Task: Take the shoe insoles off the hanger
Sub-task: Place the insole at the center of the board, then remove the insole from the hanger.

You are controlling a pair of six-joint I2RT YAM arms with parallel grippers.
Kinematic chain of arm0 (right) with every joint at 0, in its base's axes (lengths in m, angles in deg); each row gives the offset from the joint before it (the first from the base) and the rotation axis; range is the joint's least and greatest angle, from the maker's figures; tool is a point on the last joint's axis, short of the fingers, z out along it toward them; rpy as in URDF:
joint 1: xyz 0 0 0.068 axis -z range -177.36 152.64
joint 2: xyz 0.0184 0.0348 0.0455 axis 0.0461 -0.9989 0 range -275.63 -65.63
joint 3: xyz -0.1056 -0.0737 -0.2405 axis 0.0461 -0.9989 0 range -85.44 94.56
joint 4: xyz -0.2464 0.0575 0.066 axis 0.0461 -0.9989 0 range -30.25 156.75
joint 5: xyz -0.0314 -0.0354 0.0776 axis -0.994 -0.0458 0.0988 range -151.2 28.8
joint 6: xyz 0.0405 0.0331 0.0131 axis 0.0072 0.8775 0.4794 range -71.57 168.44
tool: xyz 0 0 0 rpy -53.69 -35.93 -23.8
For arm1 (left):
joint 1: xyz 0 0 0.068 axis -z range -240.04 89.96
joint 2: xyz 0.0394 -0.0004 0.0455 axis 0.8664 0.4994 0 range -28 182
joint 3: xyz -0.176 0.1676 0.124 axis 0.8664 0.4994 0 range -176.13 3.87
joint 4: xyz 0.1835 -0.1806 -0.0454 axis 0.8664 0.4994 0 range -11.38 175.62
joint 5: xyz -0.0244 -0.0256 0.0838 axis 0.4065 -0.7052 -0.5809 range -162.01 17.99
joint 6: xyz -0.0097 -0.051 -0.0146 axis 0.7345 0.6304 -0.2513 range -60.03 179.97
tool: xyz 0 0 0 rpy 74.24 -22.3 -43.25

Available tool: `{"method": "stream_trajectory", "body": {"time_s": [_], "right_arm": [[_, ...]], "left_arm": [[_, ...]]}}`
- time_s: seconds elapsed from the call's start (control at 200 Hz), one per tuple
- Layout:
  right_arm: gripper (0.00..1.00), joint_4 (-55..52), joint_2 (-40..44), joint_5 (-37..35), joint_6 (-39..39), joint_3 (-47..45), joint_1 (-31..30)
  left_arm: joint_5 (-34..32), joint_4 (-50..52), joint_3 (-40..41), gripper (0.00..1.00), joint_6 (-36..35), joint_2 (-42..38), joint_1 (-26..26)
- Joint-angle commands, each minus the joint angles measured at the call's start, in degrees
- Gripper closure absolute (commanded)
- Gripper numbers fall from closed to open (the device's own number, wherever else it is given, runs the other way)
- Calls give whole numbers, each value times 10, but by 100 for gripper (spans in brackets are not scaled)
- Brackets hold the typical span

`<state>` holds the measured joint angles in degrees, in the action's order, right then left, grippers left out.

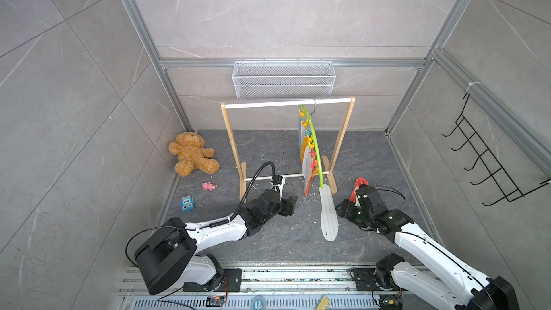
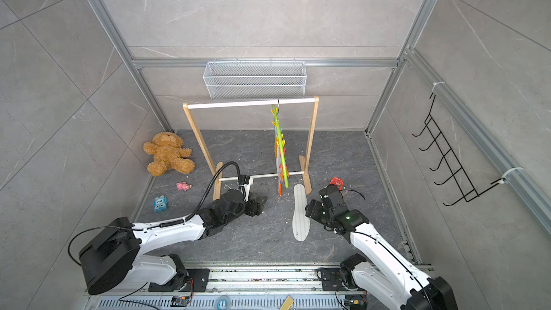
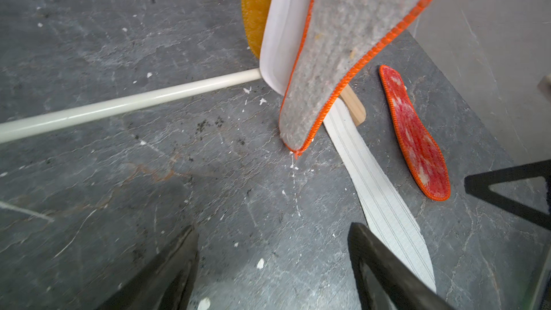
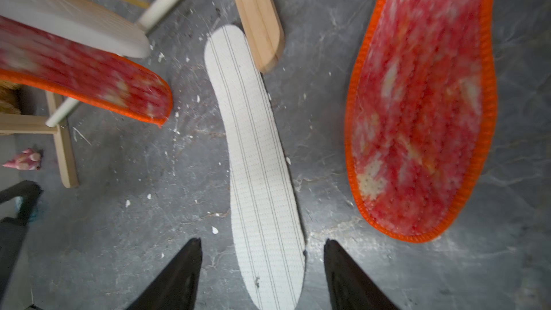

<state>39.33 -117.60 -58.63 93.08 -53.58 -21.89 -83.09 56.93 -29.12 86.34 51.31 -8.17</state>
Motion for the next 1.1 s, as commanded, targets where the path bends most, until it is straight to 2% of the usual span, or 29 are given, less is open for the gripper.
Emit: {"method": "stream_trajectory", "body": {"time_s": [0.0,0.32,0.789,1.098], "right_arm": [[28,-20,17,-32,-22,40,-2],[24,-55,34,-44,-53,115,-3],[19,-89,56,-42,-63,160,-3],[18,-88,56,-34,-61,161,-3]], "left_arm": [[-28,-98,-10,20,-41,39,19],[-51,-239,-28,21,-59,165,30],[-88,-313,-84,21,-53,293,31],[-111,-311,-131,23,-53,346,34]]}}
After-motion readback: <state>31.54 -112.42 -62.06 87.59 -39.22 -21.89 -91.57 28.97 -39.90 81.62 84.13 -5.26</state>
